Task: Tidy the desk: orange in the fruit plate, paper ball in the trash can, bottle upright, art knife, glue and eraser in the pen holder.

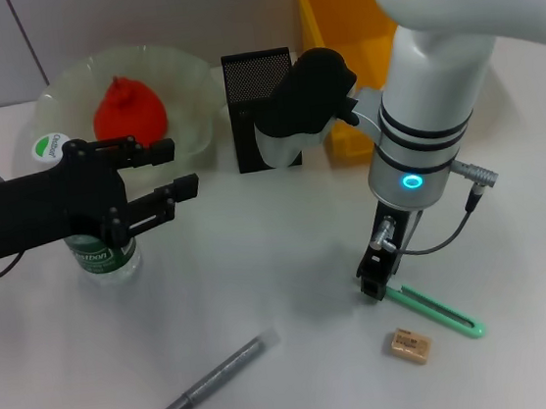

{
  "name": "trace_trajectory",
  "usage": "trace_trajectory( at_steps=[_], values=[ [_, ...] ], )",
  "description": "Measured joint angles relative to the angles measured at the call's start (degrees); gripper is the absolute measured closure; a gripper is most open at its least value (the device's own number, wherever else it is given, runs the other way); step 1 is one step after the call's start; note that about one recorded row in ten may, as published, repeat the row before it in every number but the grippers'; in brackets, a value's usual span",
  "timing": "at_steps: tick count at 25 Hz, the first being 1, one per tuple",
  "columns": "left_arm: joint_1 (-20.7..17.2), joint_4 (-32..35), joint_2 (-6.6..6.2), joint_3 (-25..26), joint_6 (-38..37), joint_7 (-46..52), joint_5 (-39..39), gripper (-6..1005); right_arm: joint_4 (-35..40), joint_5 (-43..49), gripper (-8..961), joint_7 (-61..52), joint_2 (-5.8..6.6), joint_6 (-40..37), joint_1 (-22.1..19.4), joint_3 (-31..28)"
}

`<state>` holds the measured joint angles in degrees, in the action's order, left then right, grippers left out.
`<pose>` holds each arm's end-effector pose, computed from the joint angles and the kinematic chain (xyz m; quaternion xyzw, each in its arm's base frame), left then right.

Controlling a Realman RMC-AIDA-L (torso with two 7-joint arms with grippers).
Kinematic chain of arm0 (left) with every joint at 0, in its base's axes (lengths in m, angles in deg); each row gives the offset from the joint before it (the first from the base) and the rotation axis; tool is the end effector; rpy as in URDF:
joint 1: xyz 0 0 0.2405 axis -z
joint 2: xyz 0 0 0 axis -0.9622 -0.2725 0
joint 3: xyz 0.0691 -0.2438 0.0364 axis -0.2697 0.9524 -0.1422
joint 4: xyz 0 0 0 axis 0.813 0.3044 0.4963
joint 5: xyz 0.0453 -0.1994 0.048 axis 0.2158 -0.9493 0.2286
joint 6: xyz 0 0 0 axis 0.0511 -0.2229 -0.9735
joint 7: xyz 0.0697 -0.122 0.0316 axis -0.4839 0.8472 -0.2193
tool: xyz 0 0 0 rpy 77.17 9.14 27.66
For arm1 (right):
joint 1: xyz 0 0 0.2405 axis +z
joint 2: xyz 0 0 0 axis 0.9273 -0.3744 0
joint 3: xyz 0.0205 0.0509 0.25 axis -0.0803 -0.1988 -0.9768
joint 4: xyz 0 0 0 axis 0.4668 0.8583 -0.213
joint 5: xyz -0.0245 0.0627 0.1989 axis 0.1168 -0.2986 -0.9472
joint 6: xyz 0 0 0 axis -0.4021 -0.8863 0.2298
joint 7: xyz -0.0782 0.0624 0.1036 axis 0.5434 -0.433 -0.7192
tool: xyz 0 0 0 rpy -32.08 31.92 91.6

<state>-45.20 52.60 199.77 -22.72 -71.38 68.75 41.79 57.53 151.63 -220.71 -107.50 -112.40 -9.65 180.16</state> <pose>-0.2210 0.3455 0.0161 -0.9519 -0.0768 -0.2560 0.1496 0.1510 0.3684 -0.0831 -0.8755 0.3249 -0.3361 0.1227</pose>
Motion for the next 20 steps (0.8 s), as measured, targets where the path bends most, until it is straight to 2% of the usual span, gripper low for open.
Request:
trace_trajectory(
  at_steps=[13,20],
  values=[
    [0.1,0.0,0.00,-0.1,-0.2,-0.5,0.0,517,-0.1,0.0,686,-0.6,0.00,0.0,0.0,0.2],
    [0.0,0.0,0.00,-0.1,-0.4,-0.7,0.0,518,-0.2,0.0,711,-0.7,0.00,-0.2,0.0,0.2]
  ],
)
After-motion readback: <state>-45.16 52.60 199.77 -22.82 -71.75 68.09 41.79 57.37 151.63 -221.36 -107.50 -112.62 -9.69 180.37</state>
